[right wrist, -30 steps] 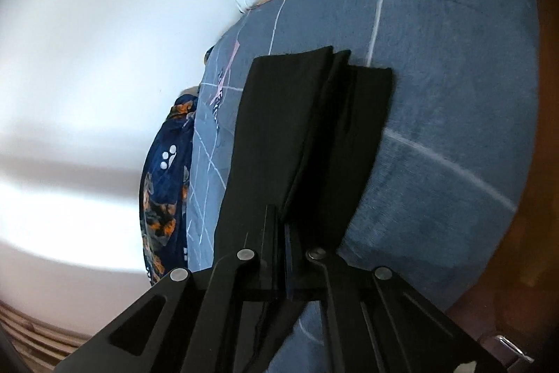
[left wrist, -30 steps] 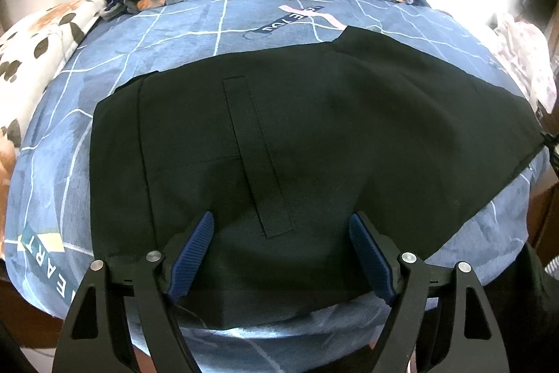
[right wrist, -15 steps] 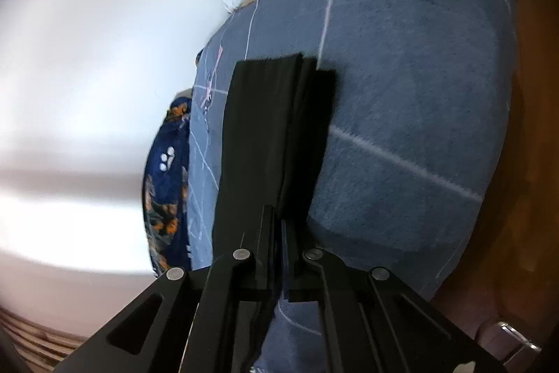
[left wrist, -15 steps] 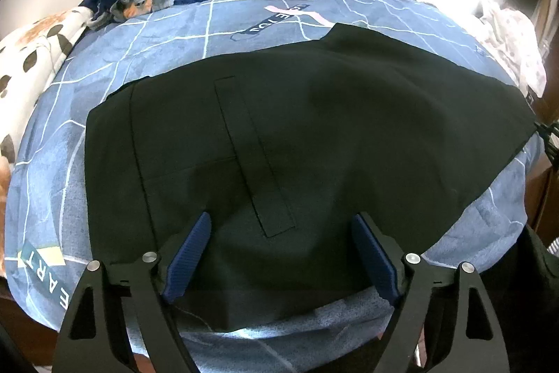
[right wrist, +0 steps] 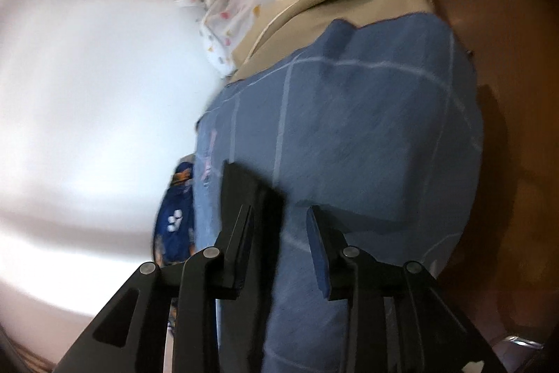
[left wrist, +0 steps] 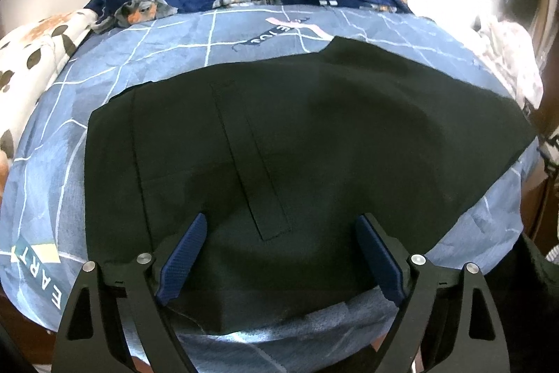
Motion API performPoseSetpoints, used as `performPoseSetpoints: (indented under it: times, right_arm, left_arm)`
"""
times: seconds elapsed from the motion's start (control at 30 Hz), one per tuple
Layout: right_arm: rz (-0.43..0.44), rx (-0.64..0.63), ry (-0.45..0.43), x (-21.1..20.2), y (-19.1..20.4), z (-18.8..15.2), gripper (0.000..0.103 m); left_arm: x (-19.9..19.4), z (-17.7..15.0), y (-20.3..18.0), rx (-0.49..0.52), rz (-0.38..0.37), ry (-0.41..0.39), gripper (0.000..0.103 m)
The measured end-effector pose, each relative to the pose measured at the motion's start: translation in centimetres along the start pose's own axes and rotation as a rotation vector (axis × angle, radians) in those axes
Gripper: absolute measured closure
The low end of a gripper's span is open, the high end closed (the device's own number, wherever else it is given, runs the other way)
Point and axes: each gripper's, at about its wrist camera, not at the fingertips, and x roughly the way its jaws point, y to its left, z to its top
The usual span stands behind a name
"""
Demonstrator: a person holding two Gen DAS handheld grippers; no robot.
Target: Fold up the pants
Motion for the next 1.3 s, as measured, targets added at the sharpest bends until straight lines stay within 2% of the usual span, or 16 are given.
performPoseSetpoints:
  times: [0.17,0.33,0.47,0.57,0.7,0.77,0.87,0.93,1.0,1.03,1.13,1.3]
  right_arm:
    - [0.029,-0.054,0.003,0.6,1.2,0.4,0.075]
    - [0.015,-0.03,0.025,1.9,1.3,0.6,0.079]
    - [0.042,-0.038,0.05,2.4,1.7,0.1,0.076]
    - [0.136,-0.047,0.079,2.5,2.4,-0.8,0.076]
    - [0.074,-0.048,0.074,2.9,1.8,-0.8,0.073]
    - [0.108,-0.017,0.083,3.3,1.3,-0.9,0.073]
    - [0.112,-0.066,0.123,4.4,2.4,-1.5,0.072]
    - [0.129,-0.084,0.157,5.6,3.0,-1.9,0.065]
    - [0.121,-0.108,0.167,6.5,3.5,-2.1,0.065]
    - [0.107,-0.13,0.157,6.7,3.9,-2.0,0.068]
    - [0.007,-0.174,0.157,7.0,4.8,-2.0,0.09]
    - [-0.02,-0.193,0.134,6.8,4.7,-2.2,0.093]
  left_arm:
    - [-0.7,0.1,0.5,-0.045,-0.003,-0.029,0.016]
    - [-1.4,-0.1,1.9,-0.139,-0.018,-0.051,0.016]
    - [-2.0,-0.2,2.3,-0.181,-0.015,-0.063,0.016]
    - [-2.3,-0.2,2.1,-0.195,-0.015,-0.064,0.015]
    - [-2.5,-0.3,2.0,-0.213,-0.033,-0.06,0.015]
    - [-2.5,-0.4,1.8,-0.221,-0.038,-0.054,0.015]
    - [-2.4,-0.5,1.6,-0.232,-0.047,-0.051,0.015]
    - [-2.3,-0.5,1.4,-0.229,-0.047,-0.047,0.016]
    - [-2.4,-0.4,1.1,-0.219,-0.041,-0.049,0.015]
    - [-2.5,-0.4,1.0,-0.214,-0.036,-0.052,0.015]
    - [-3.4,-0.4,1.2,-0.216,-0.018,-0.081,0.015]
    - [-5.1,-0.1,3.6,-0.295,0.03,-0.148,0.015]
